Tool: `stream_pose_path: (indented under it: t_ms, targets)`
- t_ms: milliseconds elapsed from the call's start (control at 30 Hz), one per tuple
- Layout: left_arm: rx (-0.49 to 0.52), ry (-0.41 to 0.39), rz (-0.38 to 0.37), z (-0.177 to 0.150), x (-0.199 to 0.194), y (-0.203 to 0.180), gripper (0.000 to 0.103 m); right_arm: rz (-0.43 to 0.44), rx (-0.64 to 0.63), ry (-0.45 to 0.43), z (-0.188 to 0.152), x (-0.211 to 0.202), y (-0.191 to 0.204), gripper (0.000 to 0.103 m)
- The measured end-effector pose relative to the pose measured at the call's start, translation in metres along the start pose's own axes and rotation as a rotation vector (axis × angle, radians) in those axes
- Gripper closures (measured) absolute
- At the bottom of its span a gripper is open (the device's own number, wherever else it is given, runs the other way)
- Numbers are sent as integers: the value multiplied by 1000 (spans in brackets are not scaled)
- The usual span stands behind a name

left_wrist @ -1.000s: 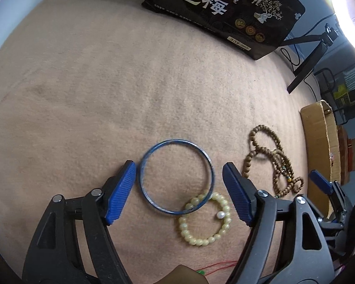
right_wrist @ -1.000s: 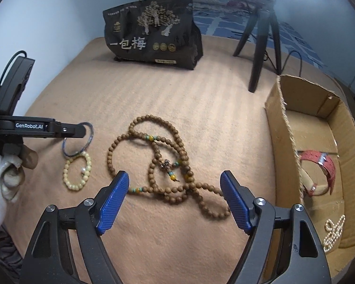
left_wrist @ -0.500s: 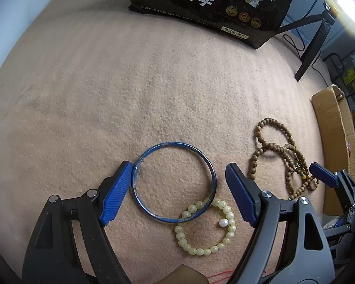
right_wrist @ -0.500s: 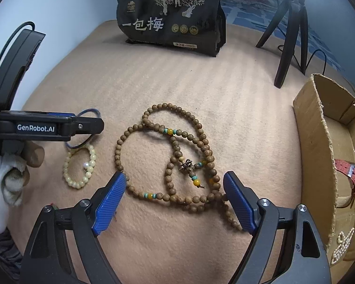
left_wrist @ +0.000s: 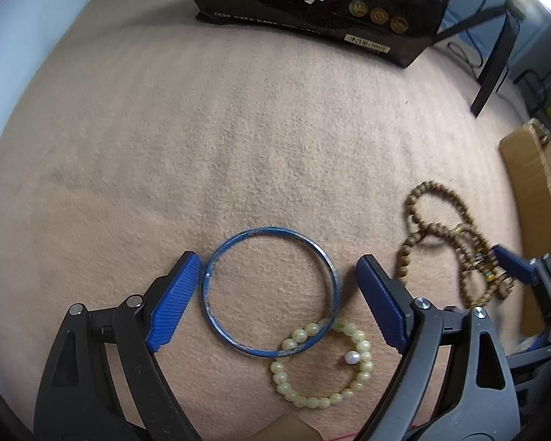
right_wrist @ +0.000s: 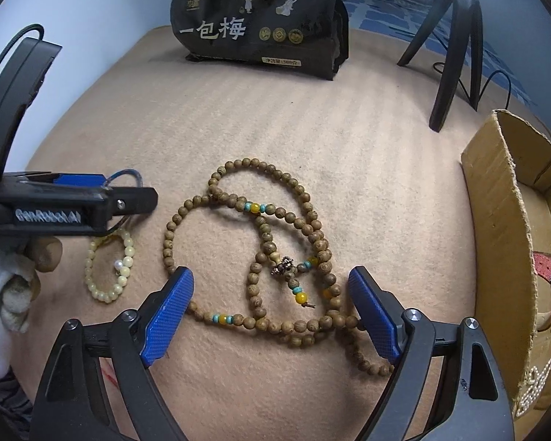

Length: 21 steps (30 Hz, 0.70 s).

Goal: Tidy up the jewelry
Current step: 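Grasp the blue bangle with the left tool while the right tool grasps the wooden bead necklace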

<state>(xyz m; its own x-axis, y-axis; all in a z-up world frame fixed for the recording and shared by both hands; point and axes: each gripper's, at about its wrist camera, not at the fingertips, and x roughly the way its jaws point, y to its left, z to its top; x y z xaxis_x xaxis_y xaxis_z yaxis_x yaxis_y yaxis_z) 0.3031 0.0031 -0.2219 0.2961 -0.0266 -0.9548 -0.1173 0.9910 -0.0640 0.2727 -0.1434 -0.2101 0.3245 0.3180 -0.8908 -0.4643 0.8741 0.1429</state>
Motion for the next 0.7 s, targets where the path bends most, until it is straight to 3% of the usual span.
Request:
stream_pose_path:
  t_ms: [133,300,467,567,700]
  targets:
    - [7,-18,30,0,0,-2,29,19,-9,2,3,3,3,17]
    - [11,-28,13,2,0,2,29,40,-26,31,4,15,7,4]
    - [17,-33,2,1,-1,17,29,-30,-113,73,6,26,23,3]
    - [16,-33,-4,0,-4,24,29,-19,-95,79,9,28,22,2]
    - [10,-36,-9,-3,-10,30,29,-31,-97,82,13,29,20,9]
